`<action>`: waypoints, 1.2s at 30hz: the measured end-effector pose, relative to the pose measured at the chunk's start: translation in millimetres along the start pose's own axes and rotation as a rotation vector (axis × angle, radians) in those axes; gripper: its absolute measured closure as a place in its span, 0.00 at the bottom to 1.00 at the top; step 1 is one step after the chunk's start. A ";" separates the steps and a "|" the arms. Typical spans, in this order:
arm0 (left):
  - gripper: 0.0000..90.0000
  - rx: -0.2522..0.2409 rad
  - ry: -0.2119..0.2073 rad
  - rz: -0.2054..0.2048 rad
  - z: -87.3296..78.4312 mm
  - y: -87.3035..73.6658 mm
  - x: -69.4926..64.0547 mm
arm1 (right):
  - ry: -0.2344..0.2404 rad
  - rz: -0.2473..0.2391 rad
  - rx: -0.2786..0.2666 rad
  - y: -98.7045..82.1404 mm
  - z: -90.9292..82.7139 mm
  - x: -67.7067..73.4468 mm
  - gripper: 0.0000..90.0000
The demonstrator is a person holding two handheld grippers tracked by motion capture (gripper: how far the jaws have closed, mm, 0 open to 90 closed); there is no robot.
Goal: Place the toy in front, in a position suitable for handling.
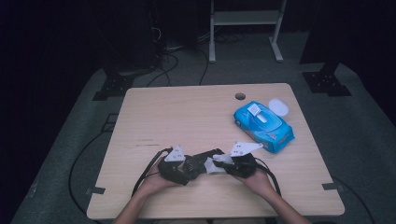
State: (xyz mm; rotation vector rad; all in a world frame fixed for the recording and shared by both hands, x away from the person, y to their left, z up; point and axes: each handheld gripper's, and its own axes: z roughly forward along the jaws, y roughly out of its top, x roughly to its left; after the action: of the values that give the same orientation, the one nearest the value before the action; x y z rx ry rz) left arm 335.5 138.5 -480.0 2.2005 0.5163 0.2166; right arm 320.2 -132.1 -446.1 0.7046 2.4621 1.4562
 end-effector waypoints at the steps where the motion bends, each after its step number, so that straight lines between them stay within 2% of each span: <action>1: 0.23 0.001 -0.009 -0.016 0.6 -0.7 1.3 | 0.006 -0.005 -0.018 8.6 5.5 2.6 0.90; 4: 0.25 0.000 -0.019 -0.021 0.2 -0.9 2.6 | 0.011 -0.020 -0.021 15.4 14.1 6.0 0.90; 5: 0.25 -0.002 -0.022 -0.025 0.3 -0.8 2.9 | 0.020 -0.022 -0.018 18.5 24.7 8.0 0.90; 6: 0.25 -0.003 -0.021 -0.025 0.6 -0.7 3.1 | 0.020 -0.022 -0.018 18.5 24.7 8.0 0.90; 7: 0.25 -0.003 -0.022 -0.023 0.7 -0.6 3.1 | 0.021 -0.035 -0.002 19.3 35.8 10.7 0.90; 8: 0.25 -0.003 -0.023 -0.021 0.7 -0.7 3.0 | 0.021 -0.035 -0.002 19.3 35.8 10.7 0.90; 10: 0.26 -0.003 -0.023 -0.021 0.9 -0.8 2.5 | 0.042 -0.030 0.011 19.4 45.5 13.1 0.90; 11: 0.26 -0.002 -0.017 -0.008 1.0 -0.6 1.5 | 0.058 -0.030 0.023 19.9 53.8 16.0 0.90; 14: 0.26 -0.005 -0.011 -0.004 0.9 -0.3 0.5 | 0.058 -0.050 0.036 20.0 58.7 18.3 0.90; 15: 0.26 -0.002 -0.007 0.007 0.8 -0.3 0.0 | 0.046 -0.059 0.051 18.1 60.0 18.0 0.90; 18: 0.26 -0.002 -0.007 0.010 0.8 -0.3 0.2 | 0.039 -0.056 0.048 15.7 56.7 15.3 0.90; 19: 0.26 -0.002 -0.002 0.018 0.6 0.1 -0.3 | 0.009 -0.056 0.051 12.7 50.5 11.0 0.90; 24: 0.26 -0.010 0.009 0.031 0.2 1.5 -1.7 | -0.032 -0.044 0.065 7.9 40.0 2.7 0.90; 28: 0.26 -0.011 0.015 0.039 0.3 2.1 -2.8 | -0.006 -0.034 0.057 7.7 40.4 5.8 0.90; 29: 0.26 -0.012 0.014 0.043 0.7 1.9 -2.8 | 0.015 -0.043 0.042 10.2 45.5 11.4 0.90; 30: 0.26 -0.012 0.014 0.043 0.7 1.9 -2.8 | 0.015 -0.043 0.042 10.2 45.5 11.4 0.90; 31: 0.26 -0.011 0.014 0.045 0.9 1.9 -2.7 | 0.044 -0.041 0.038 12.3 49.6 13.9 0.90; 33: 0.26 -0.007 0.020 0.042 1.7 1.2 -2.7 | 0.046 -0.052 0.041 14.5 55.1 17.7 0.89; 35: 0.26 -0.009 0.027 0.047 1.2 1.6 -2.7 | 0.047 -0.049 0.053 16.5 57.4 17.4 0.85; 36: 0.26 -0.011 0.028 0.049 1.0 1.9 -2.8 | 0.052 -0.043 0.056 17.2 56.2 16.0 0.79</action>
State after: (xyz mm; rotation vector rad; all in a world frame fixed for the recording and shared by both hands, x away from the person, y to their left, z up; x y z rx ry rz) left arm 333.8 135.5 -479.0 2.2037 0.4761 0.2754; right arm 333.7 -74.0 -458.0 0.6281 2.5499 1.4126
